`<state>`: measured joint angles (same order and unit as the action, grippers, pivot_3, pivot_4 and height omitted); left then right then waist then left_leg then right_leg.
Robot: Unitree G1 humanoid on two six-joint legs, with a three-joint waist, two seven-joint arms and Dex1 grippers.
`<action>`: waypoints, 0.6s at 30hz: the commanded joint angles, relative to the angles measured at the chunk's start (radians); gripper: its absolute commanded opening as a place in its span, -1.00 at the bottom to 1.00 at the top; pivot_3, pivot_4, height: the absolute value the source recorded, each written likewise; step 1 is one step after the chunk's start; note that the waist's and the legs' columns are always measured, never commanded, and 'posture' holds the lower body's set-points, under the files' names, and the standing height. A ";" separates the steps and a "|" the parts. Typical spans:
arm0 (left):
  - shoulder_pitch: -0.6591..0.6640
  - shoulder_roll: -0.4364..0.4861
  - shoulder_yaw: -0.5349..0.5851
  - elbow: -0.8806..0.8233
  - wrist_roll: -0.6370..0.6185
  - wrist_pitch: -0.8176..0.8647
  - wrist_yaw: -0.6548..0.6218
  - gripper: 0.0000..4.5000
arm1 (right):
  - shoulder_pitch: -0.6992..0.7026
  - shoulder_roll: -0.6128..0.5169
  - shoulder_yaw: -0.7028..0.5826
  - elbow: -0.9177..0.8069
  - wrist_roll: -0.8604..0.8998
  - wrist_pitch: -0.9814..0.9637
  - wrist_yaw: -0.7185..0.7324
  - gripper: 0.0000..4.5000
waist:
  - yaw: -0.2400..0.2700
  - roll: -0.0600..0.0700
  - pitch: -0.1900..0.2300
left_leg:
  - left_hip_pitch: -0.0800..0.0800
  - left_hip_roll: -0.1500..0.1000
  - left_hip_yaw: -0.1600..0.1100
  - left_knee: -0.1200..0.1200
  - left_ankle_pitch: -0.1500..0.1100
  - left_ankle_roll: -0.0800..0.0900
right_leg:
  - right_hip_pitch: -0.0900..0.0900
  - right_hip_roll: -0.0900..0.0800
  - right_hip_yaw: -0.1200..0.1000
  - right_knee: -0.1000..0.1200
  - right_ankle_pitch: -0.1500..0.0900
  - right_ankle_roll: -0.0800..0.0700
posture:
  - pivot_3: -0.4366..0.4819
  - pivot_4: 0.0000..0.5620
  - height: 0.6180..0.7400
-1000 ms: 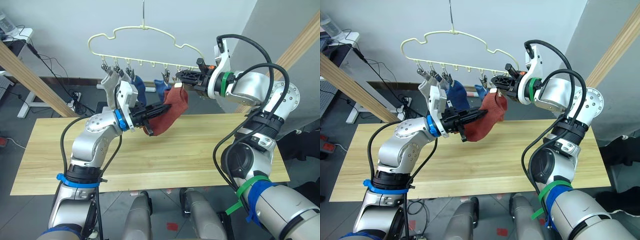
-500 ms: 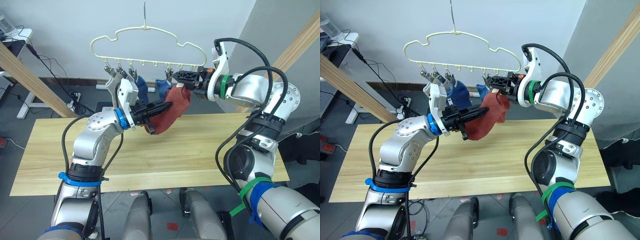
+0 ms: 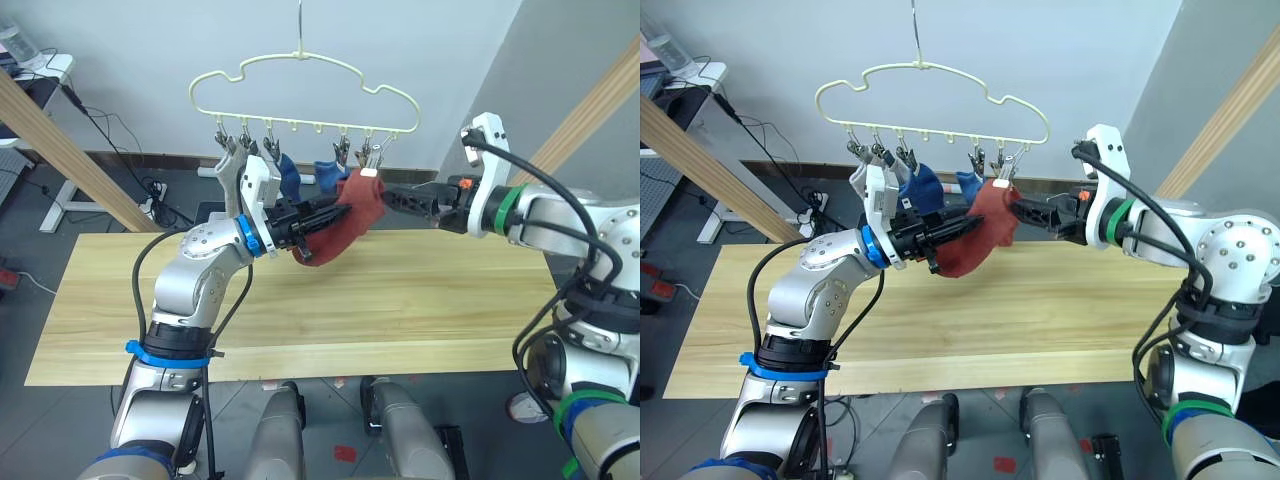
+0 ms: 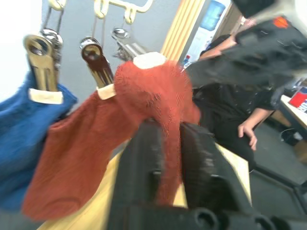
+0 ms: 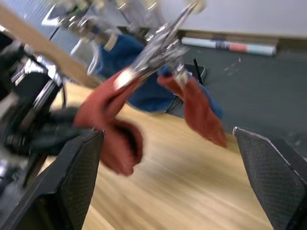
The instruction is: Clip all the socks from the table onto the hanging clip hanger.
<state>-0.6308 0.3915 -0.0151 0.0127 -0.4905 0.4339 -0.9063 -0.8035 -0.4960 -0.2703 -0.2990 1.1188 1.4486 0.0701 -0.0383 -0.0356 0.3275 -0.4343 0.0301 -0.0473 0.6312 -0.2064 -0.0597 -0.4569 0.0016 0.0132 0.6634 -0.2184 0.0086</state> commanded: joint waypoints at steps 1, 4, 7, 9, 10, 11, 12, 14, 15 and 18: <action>-0.002 0.019 0.015 0.024 -0.006 -0.002 -0.025 -0.09 | 0.095 -0.128 0.113 -0.124 -0.153 -0.227 0.215 1.00 | -0.005 0.000 0.000 | 0.000 0.000 0.000 0.000 0.000 0.000 | 0.000 0.000 0.000 0.000 0.000 0.000 | -0.20 0.08 1.00; 0.019 0.043 0.026 0.065 0.005 -0.014 -0.043 0.28 | 0.173 -0.203 0.201 -0.151 -0.289 -0.404 0.337 1.00 | -0.018 0.000 0.000 | 0.001 0.000 0.001 0.001 0.000 0.000 | 0.000 0.001 0.001 0.000 0.000 0.000 | -0.21 0.07 1.00; 0.087 0.102 0.068 0.045 -0.004 0.007 -0.041 0.63 | 0.263 -0.243 0.269 -0.132 -0.484 -0.669 0.433 1.00 | -0.027 0.000 0.000 | 0.001 0.001 0.001 0.003 0.000 0.000 | 0.000 0.001 0.001 0.001 0.000 0.000 | -0.20 0.05 1.00; 0.133 0.137 0.098 0.006 -0.015 0.022 -0.029 0.83 | 0.291 -0.236 0.282 -0.102 -0.549 -0.767 0.464 1.00 | -0.030 0.000 0.000 | 0.001 0.001 0.001 0.003 0.000 0.000 | 0.000 0.001 0.002 0.001 0.000 0.000 | -0.19 0.05 1.00; 0.152 0.150 0.111 -0.010 -0.019 0.027 -0.023 0.93 | 0.301 -0.229 0.282 -0.089 -0.562 -0.791 0.477 1.00 | -0.030 0.000 0.000 | 0.001 0.001 0.002 0.003 0.000 0.000 | 0.000 0.001 0.002 0.002 0.000 0.000 | -0.17 0.05 1.00; 0.182 0.167 0.150 -0.044 -0.031 0.035 0.000 0.99 | 0.306 -0.224 0.284 -0.080 -0.578 -0.818 0.489 1.00 | -0.029 0.000 0.000 | 0.001 0.001 0.001 0.003 0.000 0.000 | 0.000 0.001 0.002 0.002 0.000 0.000 | -0.17 0.05 1.00; 0.211 0.177 0.196 -0.080 -0.028 0.039 0.053 0.99 | 0.313 -0.219 0.287 -0.072 -0.595 -0.844 0.504 1.00 | -0.028 0.000 0.000 | 0.001 0.001 0.001 0.004 0.000 0.000 | 0.000 0.001 0.001 0.002 0.000 0.000 | -0.14 0.04 1.00; 0.241 0.184 0.245 -0.124 -0.024 0.047 0.120 0.99 | 0.321 -0.213 0.288 -0.064 -0.620 -0.877 0.525 1.00 | -0.020 0.000 0.000 | 0.001 0.001 0.001 0.005 0.000 0.000 | 0.001 0.000 0.002 0.002 0.000 0.000 | -0.12 0.04 1.00; 0.260 0.195 0.254 -0.143 0.007 0.050 0.159 0.99 | 0.328 -0.211 0.289 -0.058 -0.634 -0.895 0.536 1.00 | -0.017 0.000 0.000 | 0.001 0.001 0.001 0.006 0.000 0.000 | 0.001 0.000 0.001 0.002 0.000 0.001 | -0.10 0.03 1.00; 0.336 0.236 0.296 -0.206 0.030 0.090 0.219 0.99 | 0.342 -0.188 0.282 -0.043 -0.653 -0.913 0.542 1.00 | -0.011 0.000 0.000 | 0.001 0.001 0.000 0.008 0.000 0.000 | 0.002 0.000 0.001 0.002 0.001 0.001 | -0.07 0.03 1.00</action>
<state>-0.3199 0.6152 0.2515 -0.1348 -0.4684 0.5019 -0.7208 -0.4715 -0.6885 0.0288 -0.3327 0.4797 0.5614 0.6020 -0.0488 -0.0356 0.3274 -0.4332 0.0301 -0.0471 0.6396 -0.2064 -0.0601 -0.4544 0.0009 0.0147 0.6657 -0.2177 0.0099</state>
